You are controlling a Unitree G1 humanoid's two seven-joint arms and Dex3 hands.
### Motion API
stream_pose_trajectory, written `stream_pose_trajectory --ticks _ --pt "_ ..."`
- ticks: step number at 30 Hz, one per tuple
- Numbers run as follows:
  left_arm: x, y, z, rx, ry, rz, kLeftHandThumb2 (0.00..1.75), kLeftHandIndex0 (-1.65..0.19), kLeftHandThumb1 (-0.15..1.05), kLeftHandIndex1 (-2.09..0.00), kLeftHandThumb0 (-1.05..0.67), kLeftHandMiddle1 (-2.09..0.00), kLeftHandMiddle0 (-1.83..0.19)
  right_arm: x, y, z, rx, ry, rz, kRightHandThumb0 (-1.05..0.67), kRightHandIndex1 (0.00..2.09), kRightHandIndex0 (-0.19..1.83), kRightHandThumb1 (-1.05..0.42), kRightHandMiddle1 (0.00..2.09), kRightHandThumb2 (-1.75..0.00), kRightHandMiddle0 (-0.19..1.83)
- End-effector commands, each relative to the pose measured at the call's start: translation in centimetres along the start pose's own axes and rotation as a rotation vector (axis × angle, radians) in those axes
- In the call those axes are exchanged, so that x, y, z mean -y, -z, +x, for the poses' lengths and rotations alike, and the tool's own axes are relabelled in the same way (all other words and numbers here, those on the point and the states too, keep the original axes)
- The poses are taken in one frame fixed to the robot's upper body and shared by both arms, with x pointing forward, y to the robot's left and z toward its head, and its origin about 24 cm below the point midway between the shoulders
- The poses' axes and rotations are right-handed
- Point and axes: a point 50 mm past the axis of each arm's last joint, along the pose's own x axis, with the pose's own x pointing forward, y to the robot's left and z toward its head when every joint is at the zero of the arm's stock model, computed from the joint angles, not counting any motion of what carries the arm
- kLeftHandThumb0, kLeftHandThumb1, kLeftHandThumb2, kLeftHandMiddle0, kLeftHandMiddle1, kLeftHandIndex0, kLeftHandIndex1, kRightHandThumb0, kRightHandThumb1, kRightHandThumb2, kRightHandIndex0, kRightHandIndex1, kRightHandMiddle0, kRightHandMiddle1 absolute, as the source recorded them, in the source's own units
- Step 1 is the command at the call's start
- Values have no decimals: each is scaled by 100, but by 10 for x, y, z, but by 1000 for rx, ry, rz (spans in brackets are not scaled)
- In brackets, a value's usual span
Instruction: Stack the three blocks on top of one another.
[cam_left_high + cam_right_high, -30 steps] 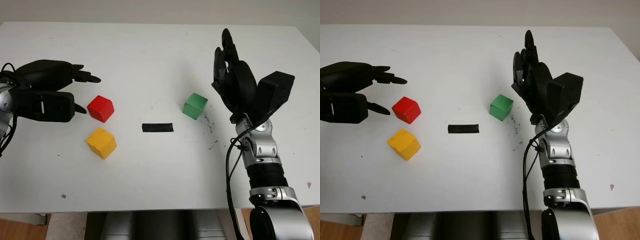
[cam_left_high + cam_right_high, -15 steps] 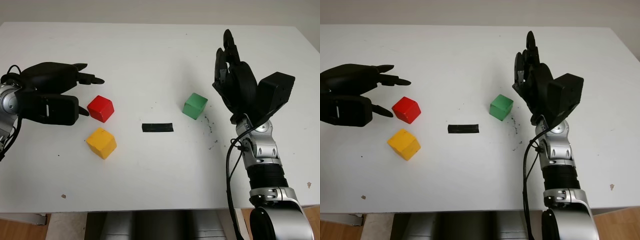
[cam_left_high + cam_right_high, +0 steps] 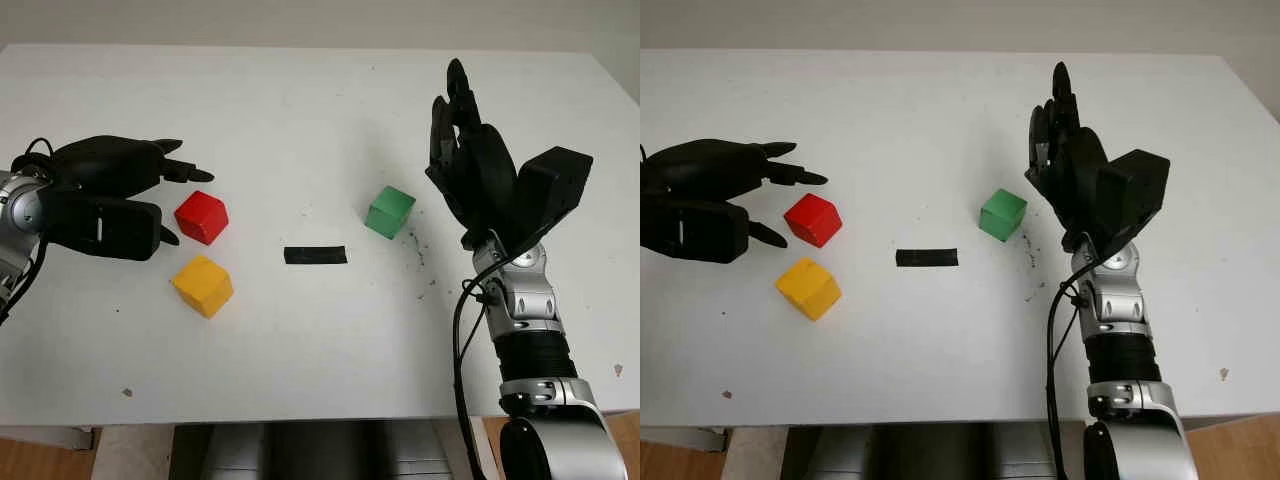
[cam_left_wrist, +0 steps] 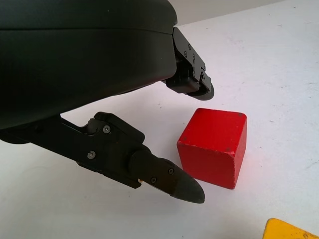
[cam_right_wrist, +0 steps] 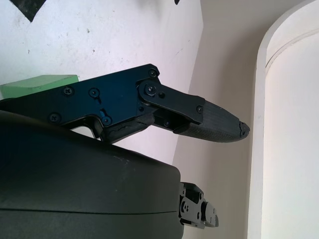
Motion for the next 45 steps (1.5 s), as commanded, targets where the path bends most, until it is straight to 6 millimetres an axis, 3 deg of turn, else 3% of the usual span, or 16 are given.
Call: stream_pose_trajectory --ticks 1,19,20,22,25,31,45 --pt "-5 -4 3 20 -22 13 5 -38 85 -8 -59 -5 1 -1 0 -2 10 2 2 -66 0 -19 -105 0 -75 -19" --pt "2 -13 11 68 -64 67 6 -48 92 -13 -61 -6 -2 -1 1 -4 5 9 -4 -66 0 -19 -105 0 -75 -19" --pt "2 -13 11 68 -74 83 6 -50 92 -17 -60 -6 -2 -1 1 -4 4 10 -4 -65 0 -19 -105 0 -75 -19" --pt "3 -13 12 63 -98 122 6 -30 92 -78 -55 -6 -7 -1 1 -4 1 12 -2 -65 0 -19 -105 0 -75 -19" --pt "4 -14 12 56 -123 158 6 -25 95 -112 -46 -7 -11 -1 1 -4 -1 14 2 -64 0 -19 -105 0 -75 -19" --pt "5 -15 13 71 -148 182 6 -33 100 -135 -38 -8 -19 -1 1 -6 -2 16 4 -65 0 -19 -105 0 -75 -19" --pt "-1 -16 11 96 -189 230 6 -27 101 -148 -40 -8 -26 -3 1 -5 -8 13 -2 -66 0 -19 -105 0 -75 -19"
